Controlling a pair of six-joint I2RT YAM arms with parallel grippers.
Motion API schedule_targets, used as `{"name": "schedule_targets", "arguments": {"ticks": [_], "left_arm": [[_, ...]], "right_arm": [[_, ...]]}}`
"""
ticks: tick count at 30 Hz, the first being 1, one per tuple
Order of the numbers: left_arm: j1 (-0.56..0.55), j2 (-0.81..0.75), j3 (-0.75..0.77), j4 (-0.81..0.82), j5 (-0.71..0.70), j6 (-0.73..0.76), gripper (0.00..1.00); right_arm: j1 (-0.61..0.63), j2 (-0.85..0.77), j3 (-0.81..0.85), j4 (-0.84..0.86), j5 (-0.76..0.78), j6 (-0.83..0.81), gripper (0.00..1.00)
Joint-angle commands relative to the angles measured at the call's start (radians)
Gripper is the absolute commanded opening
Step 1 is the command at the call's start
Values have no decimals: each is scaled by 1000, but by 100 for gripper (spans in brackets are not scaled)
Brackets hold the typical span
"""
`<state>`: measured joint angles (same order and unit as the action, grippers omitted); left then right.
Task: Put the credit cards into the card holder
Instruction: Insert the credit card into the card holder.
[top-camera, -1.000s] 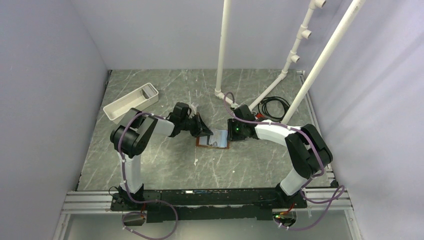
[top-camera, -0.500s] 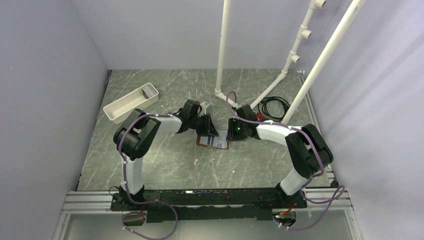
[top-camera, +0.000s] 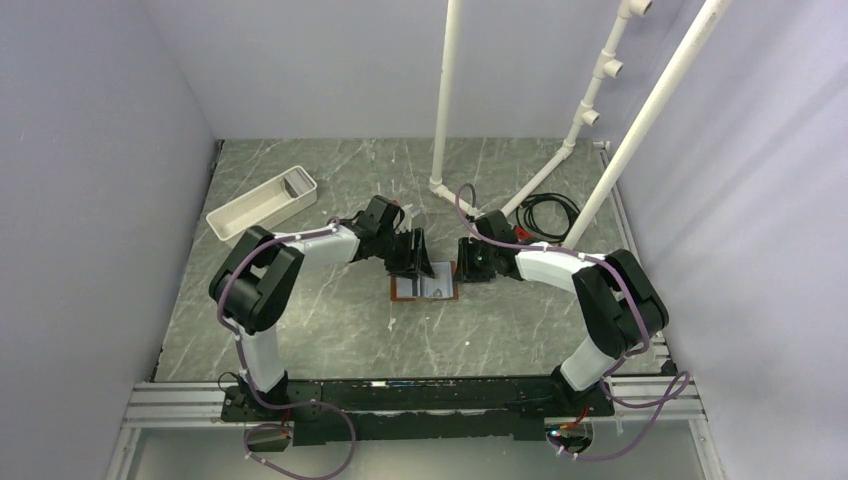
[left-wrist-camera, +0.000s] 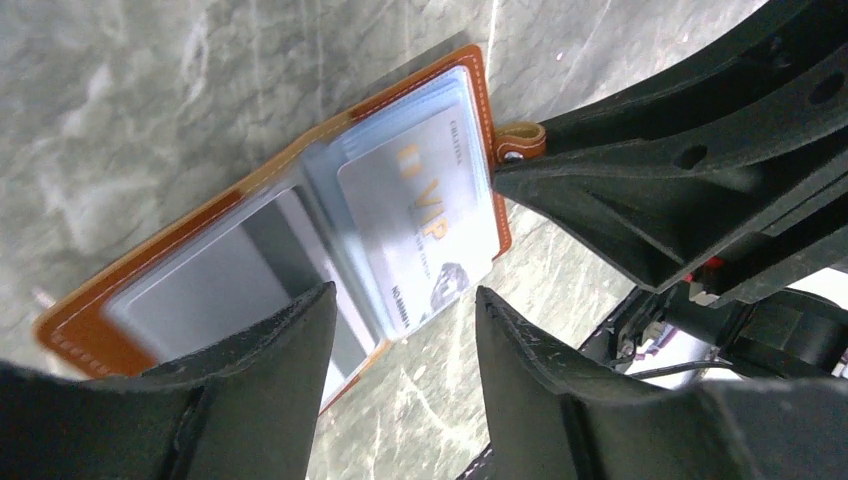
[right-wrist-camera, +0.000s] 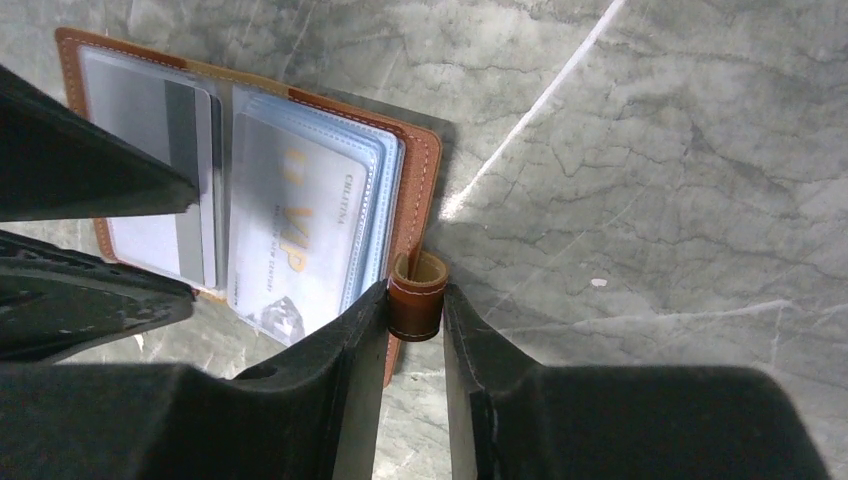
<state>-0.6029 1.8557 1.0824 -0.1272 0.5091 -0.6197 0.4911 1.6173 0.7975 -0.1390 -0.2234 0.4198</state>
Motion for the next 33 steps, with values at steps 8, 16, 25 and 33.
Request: {"name": "schedule_targets", "arguments": {"ticks": [8,16,25,33], "left_arm": [[0,5,36,77,149,-39,32],[2,66,-1,92,120,-28,2],[16,36,-102,152,71,-35,0],[25,37,-142,157,48,-24,0]], "right_arm": [[-8,-78,18,-71,-36,-15,38],[-40,-136,28,-80,-152,1,45],[-42,-44,12,56,-372,57,44],[-45,1,6,61,-348,55,41]]}}
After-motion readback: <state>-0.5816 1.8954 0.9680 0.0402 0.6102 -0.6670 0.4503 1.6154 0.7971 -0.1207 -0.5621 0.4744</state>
